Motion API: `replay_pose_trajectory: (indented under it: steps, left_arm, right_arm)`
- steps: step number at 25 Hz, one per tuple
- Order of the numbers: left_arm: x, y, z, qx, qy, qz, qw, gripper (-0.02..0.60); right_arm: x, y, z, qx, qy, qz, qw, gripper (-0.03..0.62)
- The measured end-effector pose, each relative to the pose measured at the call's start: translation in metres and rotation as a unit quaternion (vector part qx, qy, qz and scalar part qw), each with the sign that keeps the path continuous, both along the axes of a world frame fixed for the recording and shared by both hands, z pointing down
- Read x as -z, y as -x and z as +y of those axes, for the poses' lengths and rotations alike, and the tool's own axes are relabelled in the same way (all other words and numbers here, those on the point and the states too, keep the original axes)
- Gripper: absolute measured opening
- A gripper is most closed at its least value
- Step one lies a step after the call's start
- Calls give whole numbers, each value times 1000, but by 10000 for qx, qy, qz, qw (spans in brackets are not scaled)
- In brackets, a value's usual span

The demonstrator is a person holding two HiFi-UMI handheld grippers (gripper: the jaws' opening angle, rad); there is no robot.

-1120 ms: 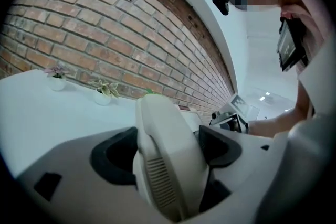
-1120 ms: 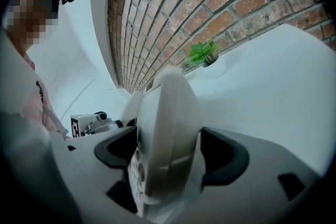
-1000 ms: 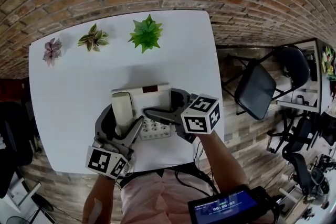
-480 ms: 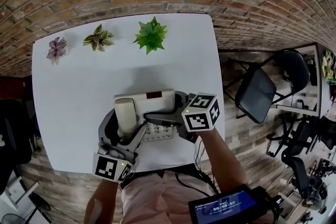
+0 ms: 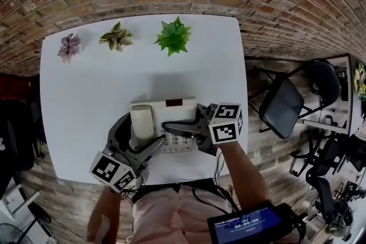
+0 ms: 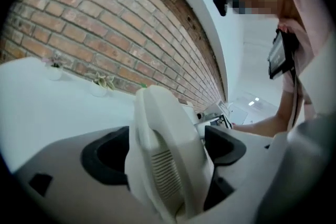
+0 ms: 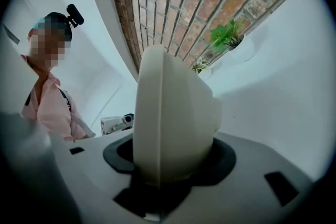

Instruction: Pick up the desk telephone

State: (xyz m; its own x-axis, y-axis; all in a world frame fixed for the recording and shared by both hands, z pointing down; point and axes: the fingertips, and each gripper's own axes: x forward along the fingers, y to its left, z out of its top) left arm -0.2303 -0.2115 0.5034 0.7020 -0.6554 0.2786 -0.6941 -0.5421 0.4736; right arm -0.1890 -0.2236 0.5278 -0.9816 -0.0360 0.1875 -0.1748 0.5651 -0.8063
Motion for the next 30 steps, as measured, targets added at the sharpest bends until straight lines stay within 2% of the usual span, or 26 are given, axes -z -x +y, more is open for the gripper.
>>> replay_pose_trajectory:
  steps: [4,8,11,21,30]
  left_arm:
    - [-12,-1,4,-496,684,623,9945,456]
    - [-16,-9,5,-834,907,954,9878,454]
    - [-17,-10,4,-850,972,1158,9848,451]
    - [7,-14,19,-668,695,843,9918,443]
    - [82,-23,25,-637,159,632,9958,443]
  right_arm:
    - [2,0,2,32,-76,-100,9999,235]
    - [3,0,2,53,-87,-161,9998,232]
    - [2,0,2,33,-32,-160,9999,230]
    - [27,-1,15,211,-321,-86,9992,227]
    - [105,-9,21,326,-923,-210,9950,227]
